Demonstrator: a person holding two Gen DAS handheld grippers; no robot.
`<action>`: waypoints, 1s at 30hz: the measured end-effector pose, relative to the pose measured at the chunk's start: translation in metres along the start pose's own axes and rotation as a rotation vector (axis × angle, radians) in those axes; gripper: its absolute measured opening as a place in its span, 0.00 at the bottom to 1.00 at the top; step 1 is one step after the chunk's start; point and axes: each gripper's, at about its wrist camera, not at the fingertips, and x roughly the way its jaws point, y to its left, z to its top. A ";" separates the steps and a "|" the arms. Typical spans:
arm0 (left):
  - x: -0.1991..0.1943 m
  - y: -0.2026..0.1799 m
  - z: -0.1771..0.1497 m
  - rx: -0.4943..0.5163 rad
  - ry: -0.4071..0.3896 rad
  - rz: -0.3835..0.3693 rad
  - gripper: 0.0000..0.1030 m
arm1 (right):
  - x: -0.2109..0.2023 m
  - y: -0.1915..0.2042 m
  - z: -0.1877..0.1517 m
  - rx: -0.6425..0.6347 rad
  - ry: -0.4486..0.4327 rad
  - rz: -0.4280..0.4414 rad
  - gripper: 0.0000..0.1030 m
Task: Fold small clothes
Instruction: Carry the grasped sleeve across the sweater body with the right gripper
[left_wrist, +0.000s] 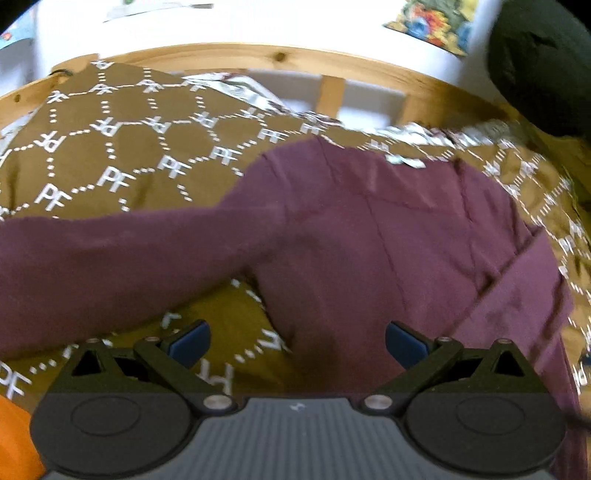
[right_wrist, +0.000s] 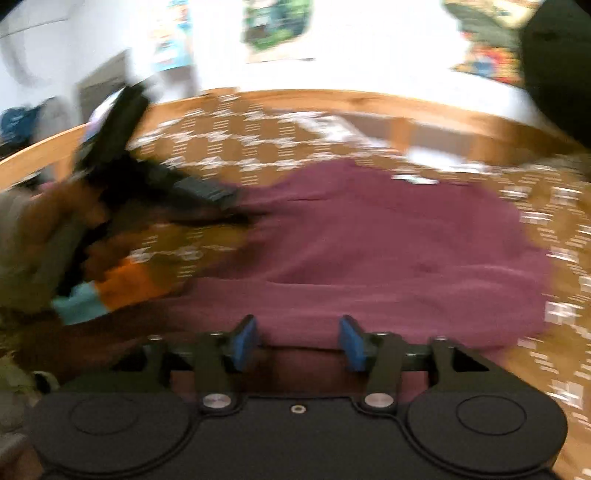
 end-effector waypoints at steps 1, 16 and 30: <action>0.000 -0.003 -0.003 0.018 0.004 -0.007 1.00 | -0.002 -0.010 0.001 0.000 0.005 -0.059 0.70; -0.005 -0.024 -0.035 0.108 0.042 0.066 1.00 | 0.075 -0.067 -0.027 -0.501 0.157 -0.538 0.53; -0.008 -0.030 -0.044 0.102 0.078 0.049 1.00 | 0.017 -0.107 -0.013 0.080 -0.027 -0.554 0.00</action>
